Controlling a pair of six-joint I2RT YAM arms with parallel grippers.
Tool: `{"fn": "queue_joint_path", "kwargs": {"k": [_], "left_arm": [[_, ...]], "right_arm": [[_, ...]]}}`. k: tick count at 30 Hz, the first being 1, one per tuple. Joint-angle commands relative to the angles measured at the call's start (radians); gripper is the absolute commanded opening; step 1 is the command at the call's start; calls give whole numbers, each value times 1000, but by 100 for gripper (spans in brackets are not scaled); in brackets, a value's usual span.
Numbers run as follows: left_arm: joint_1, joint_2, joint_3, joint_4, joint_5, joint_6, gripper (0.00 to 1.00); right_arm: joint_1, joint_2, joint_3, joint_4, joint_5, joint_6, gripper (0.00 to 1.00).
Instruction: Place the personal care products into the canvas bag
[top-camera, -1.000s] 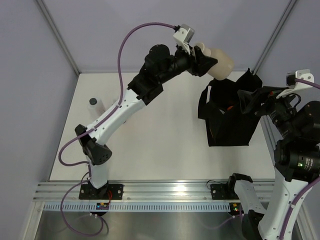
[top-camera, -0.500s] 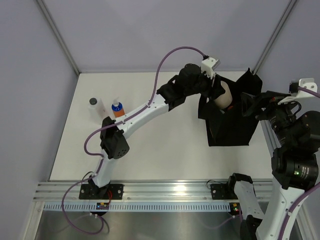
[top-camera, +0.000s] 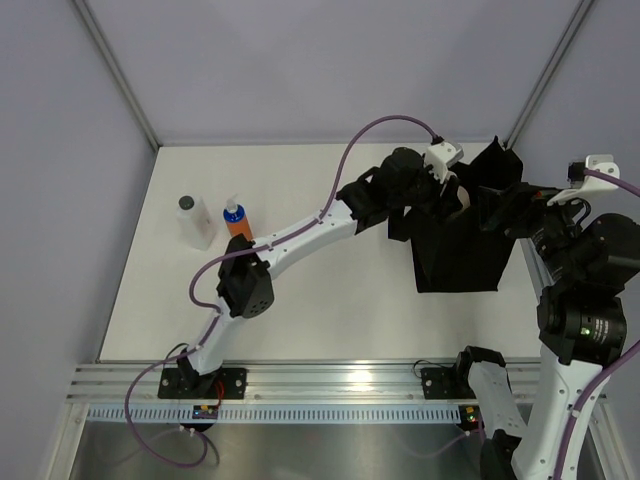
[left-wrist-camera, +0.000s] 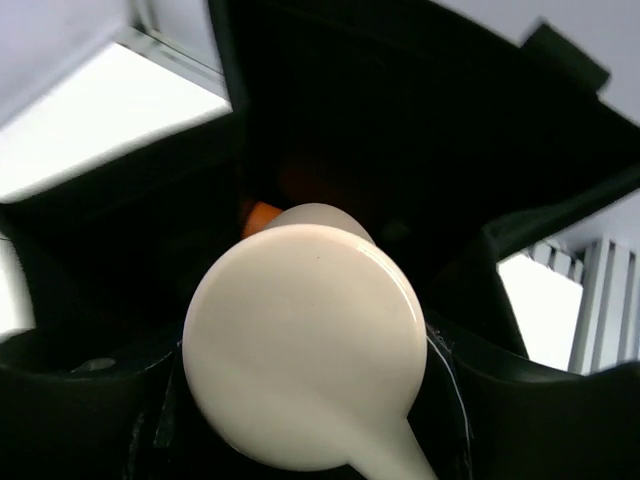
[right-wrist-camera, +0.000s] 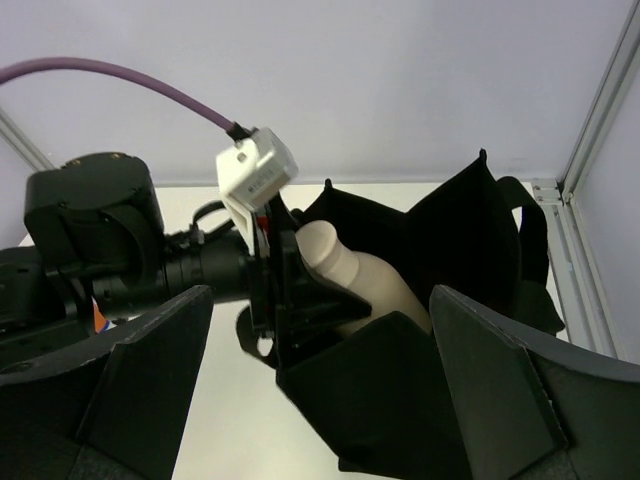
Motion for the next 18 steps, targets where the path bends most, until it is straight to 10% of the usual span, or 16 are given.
{"fn": "queue_joint_path", "kwargs": {"k": [1,18], "left_arm": [[-30,-4,76,175,84,18,0],[-54,165,145,213,30,-105,19]], "right_arm": [[-11,-14,-24,56,2,16,99],[-56,-45,-113,103,-55,46,100]]}}
